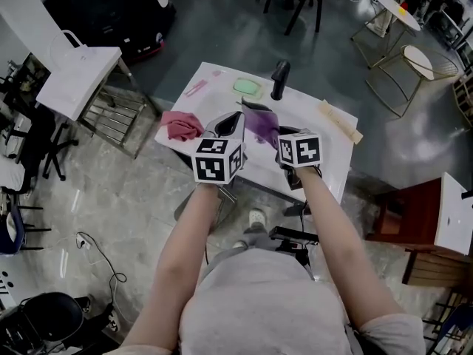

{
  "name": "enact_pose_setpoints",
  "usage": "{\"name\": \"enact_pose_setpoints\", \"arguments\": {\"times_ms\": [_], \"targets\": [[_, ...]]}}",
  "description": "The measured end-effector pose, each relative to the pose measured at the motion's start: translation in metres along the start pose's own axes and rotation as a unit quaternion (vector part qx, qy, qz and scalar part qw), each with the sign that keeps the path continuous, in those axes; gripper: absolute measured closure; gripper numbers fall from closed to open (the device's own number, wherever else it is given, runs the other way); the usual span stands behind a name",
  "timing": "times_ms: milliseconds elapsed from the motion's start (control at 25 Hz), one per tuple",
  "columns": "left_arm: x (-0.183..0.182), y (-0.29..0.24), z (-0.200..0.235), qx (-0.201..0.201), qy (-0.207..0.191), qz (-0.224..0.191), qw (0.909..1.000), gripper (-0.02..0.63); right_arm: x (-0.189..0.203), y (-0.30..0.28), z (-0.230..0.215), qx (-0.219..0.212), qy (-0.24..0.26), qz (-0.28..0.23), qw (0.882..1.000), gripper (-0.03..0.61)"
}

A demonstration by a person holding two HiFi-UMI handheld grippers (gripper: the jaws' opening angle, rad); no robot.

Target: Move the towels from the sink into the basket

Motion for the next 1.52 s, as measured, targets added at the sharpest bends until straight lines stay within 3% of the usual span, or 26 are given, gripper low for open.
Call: {"name": "enact_pose_setpoints", "arguments": {"times_ms": [840,1520], "targets": [[-0.012,0.093,-0.021,-0.013,-0.031,-0.061,0.9976,0.609,-0.002,0.077,0.070,-0.011,0.006,-0.088,0.996,0.518],[-0.005,0.140,-0.015,-0.091,-0.002,-0.093,0.9915,0.607,-0.018,0.092,0.116,-0.083,0.066,-0.114,0.988,0.518]]}}
Point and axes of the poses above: the fingertips, and each gripper's own axes: y backward along the fingers, z to its left, x out of its underside, the point moved 8 cm from there along y, backward along the fingers, and after that the axes turned 7 degrees about z, right-handed, at the moved point
